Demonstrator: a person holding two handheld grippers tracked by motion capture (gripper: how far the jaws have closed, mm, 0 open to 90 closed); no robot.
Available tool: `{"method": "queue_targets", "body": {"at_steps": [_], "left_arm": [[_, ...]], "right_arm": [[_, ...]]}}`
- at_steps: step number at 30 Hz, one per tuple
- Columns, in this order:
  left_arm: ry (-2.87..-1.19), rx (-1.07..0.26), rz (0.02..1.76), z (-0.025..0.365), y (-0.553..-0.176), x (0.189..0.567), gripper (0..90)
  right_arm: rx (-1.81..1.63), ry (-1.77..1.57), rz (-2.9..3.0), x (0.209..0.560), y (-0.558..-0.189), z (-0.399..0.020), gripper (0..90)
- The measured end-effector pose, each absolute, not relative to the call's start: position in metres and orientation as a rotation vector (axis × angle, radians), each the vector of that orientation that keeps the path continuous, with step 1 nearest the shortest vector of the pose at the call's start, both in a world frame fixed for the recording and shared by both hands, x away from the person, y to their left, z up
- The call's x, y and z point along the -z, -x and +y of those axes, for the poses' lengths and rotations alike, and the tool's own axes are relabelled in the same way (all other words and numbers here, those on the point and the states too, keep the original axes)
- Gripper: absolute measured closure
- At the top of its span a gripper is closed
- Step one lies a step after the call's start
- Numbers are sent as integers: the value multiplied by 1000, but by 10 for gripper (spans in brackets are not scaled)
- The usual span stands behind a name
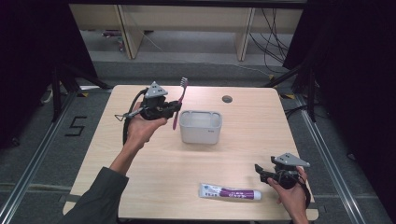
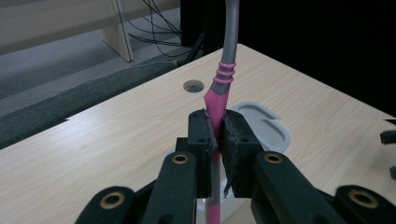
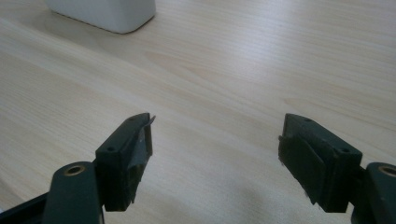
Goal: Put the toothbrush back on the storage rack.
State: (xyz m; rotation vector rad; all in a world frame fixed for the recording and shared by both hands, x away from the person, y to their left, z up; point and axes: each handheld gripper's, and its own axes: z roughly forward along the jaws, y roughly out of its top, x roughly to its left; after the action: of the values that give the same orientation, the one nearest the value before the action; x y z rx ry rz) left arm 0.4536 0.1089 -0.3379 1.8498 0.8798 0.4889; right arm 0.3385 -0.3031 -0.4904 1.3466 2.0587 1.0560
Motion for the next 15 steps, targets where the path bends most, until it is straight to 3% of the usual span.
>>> {"method": "queue_targets", "body": {"at_steps": [15], "left_arm": [[-1833,-538,923,88,-480,342,817]], "right_arm": [[-1049,-1290,2062,491,-341,-305,265]]}}
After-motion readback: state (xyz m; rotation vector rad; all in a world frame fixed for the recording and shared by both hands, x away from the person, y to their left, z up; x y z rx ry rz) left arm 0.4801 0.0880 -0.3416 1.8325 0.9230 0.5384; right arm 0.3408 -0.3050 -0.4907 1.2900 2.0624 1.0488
